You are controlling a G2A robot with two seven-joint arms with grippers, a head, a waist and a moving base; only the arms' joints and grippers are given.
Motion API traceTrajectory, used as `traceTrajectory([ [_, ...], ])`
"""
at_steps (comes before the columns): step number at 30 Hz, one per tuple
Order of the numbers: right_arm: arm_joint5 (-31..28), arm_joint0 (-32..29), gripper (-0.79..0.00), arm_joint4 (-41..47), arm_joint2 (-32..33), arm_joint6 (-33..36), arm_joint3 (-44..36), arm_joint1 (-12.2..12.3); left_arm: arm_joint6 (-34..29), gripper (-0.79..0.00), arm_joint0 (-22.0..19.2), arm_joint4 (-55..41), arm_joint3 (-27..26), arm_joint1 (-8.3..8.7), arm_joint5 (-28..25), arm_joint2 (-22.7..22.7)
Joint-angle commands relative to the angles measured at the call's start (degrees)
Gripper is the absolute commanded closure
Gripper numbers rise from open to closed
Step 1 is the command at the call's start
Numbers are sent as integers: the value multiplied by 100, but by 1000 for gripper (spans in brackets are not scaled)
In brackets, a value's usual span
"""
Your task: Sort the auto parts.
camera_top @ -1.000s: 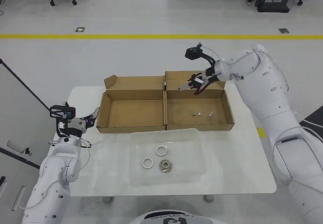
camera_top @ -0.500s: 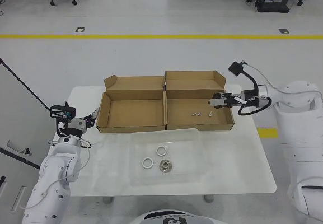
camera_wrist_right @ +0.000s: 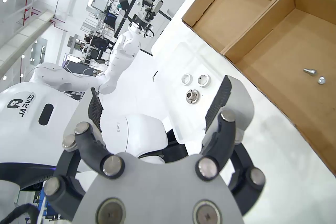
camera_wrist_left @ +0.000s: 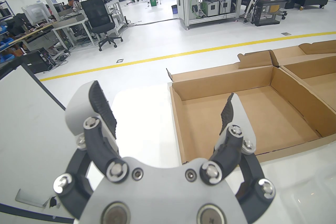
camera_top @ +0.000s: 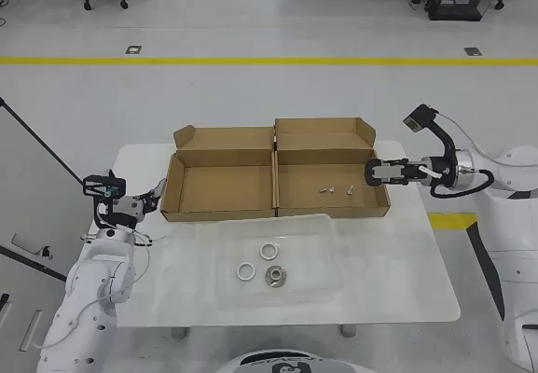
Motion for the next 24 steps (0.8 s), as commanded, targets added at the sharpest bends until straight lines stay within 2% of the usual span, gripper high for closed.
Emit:
traceTrajectory([
  [1,0,0,-785,0,0,0,0,0,0,-785,0,0,0,0,0,0],
  [12,0,0,-785,0,0,0,0,0,-37,-785,-54,73,-118,8,-97,-3],
  [19,0,0,-785,0,0,0,0,0,-1260,-785,-426,588,-1092,95,-1318,73],
  [24,0,0,-785,0,0,0,0,0,-1952,-785,-879,520,-1397,120,-2116,369],
])
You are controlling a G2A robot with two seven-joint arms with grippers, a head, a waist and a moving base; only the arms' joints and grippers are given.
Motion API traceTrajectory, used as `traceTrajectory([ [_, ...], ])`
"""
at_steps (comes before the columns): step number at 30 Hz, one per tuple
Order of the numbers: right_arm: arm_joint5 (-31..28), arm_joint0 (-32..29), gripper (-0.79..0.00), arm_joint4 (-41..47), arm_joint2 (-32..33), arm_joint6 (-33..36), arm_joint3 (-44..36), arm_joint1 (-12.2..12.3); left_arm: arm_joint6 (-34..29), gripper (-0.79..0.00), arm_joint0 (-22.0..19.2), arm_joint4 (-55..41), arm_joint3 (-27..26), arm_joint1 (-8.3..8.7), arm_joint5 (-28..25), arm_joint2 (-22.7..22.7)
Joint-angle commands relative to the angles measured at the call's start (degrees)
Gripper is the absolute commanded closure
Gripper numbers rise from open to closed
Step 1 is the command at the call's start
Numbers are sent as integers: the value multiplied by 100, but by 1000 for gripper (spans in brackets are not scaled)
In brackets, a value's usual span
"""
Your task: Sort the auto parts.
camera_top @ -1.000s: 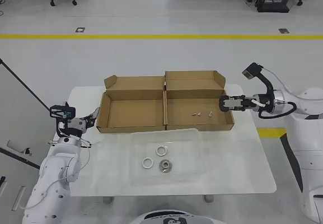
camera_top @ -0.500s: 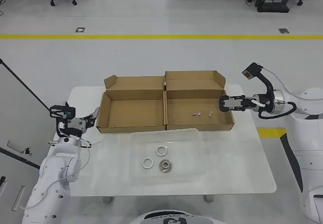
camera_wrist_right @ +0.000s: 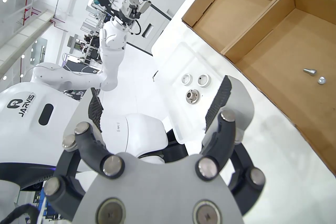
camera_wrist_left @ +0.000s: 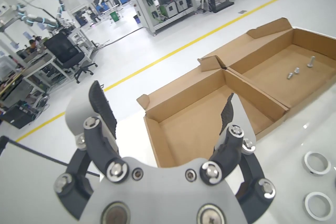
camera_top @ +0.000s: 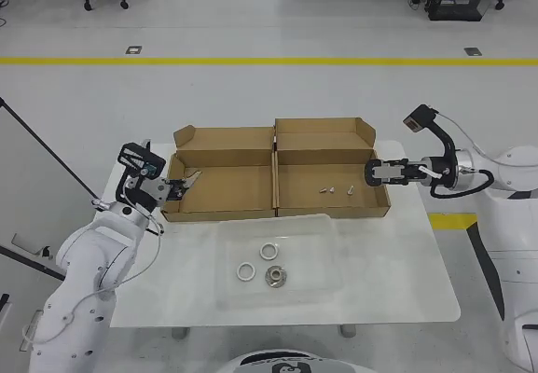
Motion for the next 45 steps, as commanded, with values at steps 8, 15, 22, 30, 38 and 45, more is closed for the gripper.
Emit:
traceTrajectory([
  [8,0,0,-785,0,0,0,0,0,-1300,-785,-667,-414,-390,61,-1594,543],
  [15,0,0,-785,0,0,0,0,0,-3159,-785,-1116,-1322,-505,79,-1906,1007],
  [22,0,0,-785,0,0,0,0,0,-4884,-785,-1673,-2274,-595,94,-1804,1563],
  [30,0,0,-785,0,0,0,0,0,-5652,-785,-2774,-2868,-284,341,-1038,3027],
  [38,0,0,-785,0,0,0,0,0,-6285,-785,-4253,-4095,156,597,-404,4571],
  [45,0,0,-785,0,0,0,0,0,-6351,-785,-5187,-4792,574,720,-338,5727],
])
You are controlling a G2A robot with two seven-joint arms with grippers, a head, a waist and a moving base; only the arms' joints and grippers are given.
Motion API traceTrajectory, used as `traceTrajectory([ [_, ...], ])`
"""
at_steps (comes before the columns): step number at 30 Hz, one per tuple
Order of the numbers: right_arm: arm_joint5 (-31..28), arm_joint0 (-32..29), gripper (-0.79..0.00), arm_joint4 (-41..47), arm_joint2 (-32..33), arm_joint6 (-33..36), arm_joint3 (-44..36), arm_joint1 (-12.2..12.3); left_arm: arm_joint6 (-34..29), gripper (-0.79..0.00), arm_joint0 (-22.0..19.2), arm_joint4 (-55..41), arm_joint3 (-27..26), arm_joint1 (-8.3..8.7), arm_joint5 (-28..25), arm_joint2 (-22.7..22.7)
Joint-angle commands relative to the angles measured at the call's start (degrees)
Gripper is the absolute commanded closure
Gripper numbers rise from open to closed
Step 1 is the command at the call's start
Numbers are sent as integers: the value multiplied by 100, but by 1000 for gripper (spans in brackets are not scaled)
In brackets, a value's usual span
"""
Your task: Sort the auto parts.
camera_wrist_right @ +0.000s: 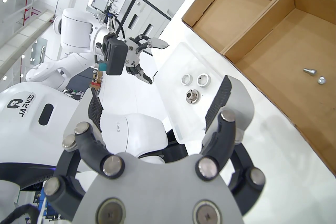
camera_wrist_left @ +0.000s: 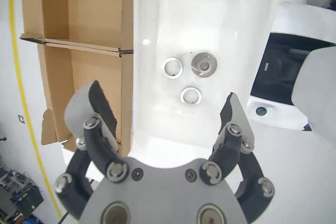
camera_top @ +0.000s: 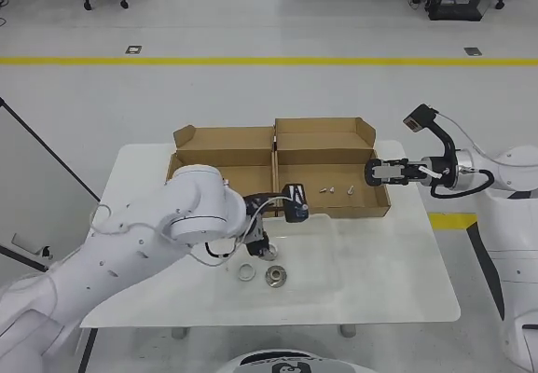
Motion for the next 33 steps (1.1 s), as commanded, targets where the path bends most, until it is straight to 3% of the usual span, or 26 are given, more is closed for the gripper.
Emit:
traceTrajectory([
  [1,0,0,-785,0,0,0,0,0,20,-785,-190,-141,133,18,-19,300],
  [5,0,0,-785,0,0,0,0,0,98,-785,-340,-202,305,17,-96,666],
  [11,0,0,-785,0,0,0,0,0,211,-785,-237,-147,505,-49,-32,913],
  [33,0,0,-785,0,0,0,0,0,356,-785,-182,-54,545,-78,81,943],
])
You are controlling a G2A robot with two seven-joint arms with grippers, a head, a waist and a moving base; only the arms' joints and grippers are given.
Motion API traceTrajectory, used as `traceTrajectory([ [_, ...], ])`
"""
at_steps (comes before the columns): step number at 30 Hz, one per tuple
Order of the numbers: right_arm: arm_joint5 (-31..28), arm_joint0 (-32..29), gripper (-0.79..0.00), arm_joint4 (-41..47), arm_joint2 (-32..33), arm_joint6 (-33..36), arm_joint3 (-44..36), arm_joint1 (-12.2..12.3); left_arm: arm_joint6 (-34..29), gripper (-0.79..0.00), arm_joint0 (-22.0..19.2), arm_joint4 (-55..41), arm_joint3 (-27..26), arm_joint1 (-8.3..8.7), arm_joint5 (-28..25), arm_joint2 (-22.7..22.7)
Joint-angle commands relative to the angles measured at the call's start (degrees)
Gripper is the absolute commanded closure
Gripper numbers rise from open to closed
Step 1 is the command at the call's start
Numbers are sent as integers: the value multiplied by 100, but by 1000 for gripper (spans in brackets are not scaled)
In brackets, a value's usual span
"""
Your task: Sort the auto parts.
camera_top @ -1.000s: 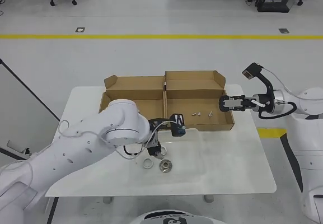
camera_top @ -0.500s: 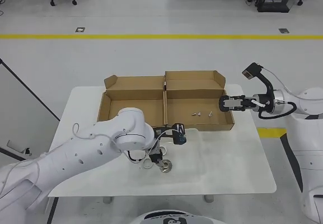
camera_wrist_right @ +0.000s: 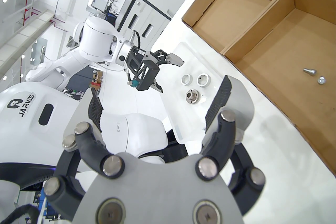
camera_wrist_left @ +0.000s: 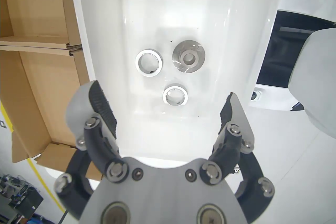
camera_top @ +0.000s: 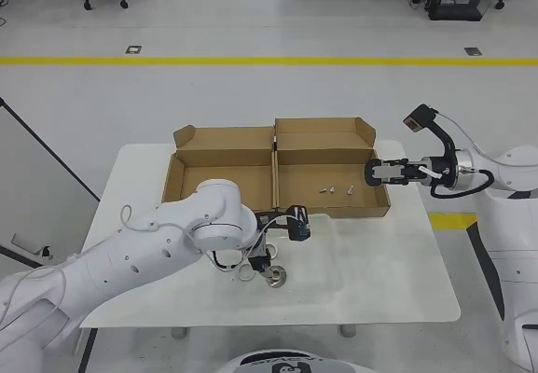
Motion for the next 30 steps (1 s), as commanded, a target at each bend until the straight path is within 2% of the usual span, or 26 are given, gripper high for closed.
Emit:
traceTrajectory([
  [1,0,0,-785,0,0,0,0,0,71,-785,48,27,-19,-9,-64,41],
  [4,0,0,-785,0,0,0,0,0,-67,-785,5,-100,32,-68,-42,107],
  [9,0,0,-785,0,0,0,0,0,-598,-785,-269,-266,162,-289,181,372],
  [14,0,0,-785,0,0,0,0,0,-906,-785,-578,-410,410,-640,497,718],
  [19,0,0,-785,0,0,0,0,0,-798,-785,-681,-400,635,-911,572,939],
  [24,0,0,-785,0,0,0,0,0,-739,-785,-640,-39,710,-1058,538,1161],
  [30,0,0,-785,0,0,0,0,0,-614,-785,-491,265,796,-1120,540,1272],
])
